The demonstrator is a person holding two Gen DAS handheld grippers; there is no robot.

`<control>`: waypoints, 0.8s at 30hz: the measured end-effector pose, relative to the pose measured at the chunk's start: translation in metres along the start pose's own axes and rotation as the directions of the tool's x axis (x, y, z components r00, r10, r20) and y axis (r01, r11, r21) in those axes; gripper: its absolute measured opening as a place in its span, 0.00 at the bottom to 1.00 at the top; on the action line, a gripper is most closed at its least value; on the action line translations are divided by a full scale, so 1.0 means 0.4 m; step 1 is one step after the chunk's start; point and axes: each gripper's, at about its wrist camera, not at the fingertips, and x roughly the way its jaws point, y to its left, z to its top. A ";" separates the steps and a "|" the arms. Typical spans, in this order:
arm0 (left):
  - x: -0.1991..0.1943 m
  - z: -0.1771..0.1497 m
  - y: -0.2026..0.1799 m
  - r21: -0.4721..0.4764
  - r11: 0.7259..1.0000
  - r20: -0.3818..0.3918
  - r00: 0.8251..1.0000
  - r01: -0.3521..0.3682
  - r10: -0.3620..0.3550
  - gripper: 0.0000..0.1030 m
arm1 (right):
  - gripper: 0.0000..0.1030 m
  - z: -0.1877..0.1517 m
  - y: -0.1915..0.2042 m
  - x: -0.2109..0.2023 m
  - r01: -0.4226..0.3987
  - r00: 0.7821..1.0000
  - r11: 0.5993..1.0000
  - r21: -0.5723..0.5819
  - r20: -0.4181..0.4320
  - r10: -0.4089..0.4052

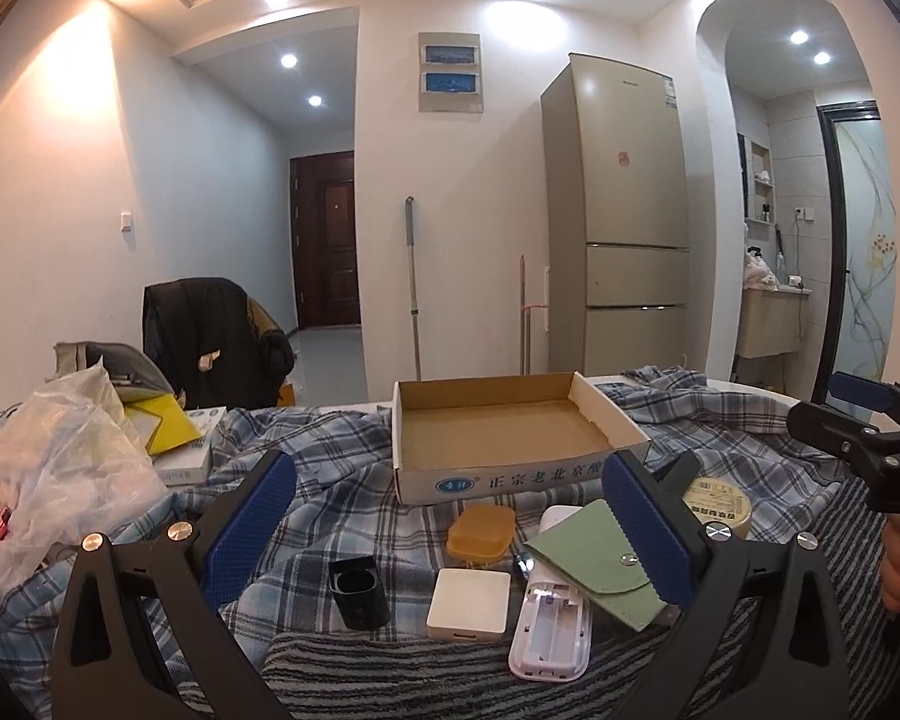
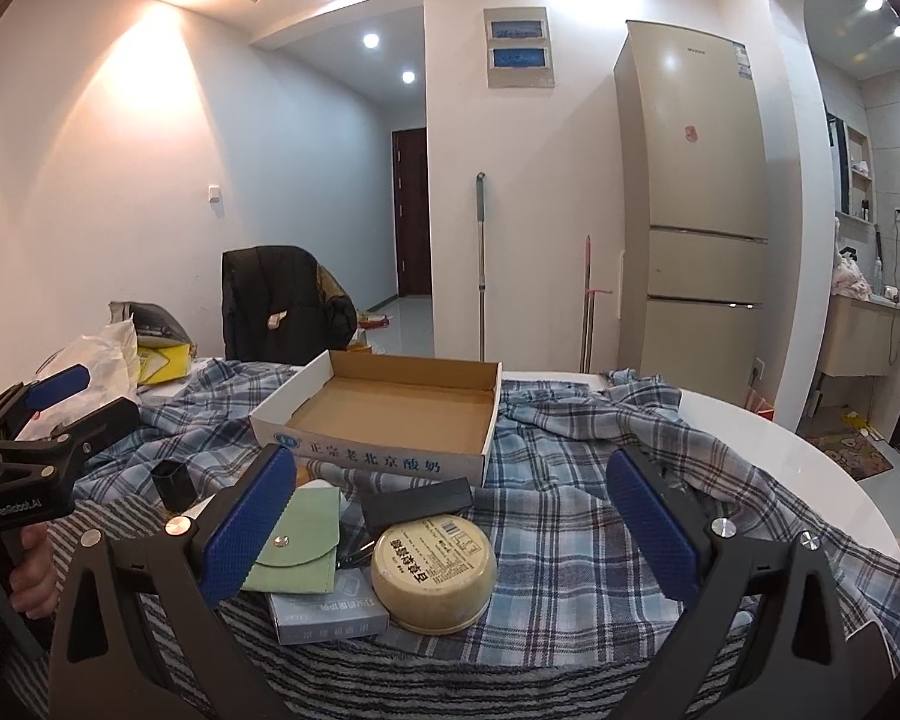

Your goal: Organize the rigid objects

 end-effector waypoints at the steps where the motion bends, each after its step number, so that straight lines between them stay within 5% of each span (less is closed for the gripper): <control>1: 0.002 -0.001 0.002 -0.003 1.000 -0.004 1.000 -0.002 0.002 1.00 | 1.00 0.000 0.000 0.000 -0.002 1.000 1.000 0.000 -0.002 0.002; 16: 0.017 -0.006 -0.002 -0.001 1.000 -0.015 1.000 -0.014 0.014 1.00 | 1.00 0.012 0.022 0.000 0.019 0.999 0.999 -0.040 -0.028 -0.020; 21: -0.009 0.028 0.012 0.005 0.999 -0.003 0.999 -0.038 0.038 1.00 | 1.00 0.076 -0.004 -0.007 -0.128 0.986 0.989 0.071 -0.102 0.135; 24: -0.038 0.065 0.035 -0.015 0.999 0.007 0.999 -0.049 0.049 1.00 | 1.00 0.112 -0.015 -0.016 -0.083 0.992 0.994 0.069 -0.085 0.088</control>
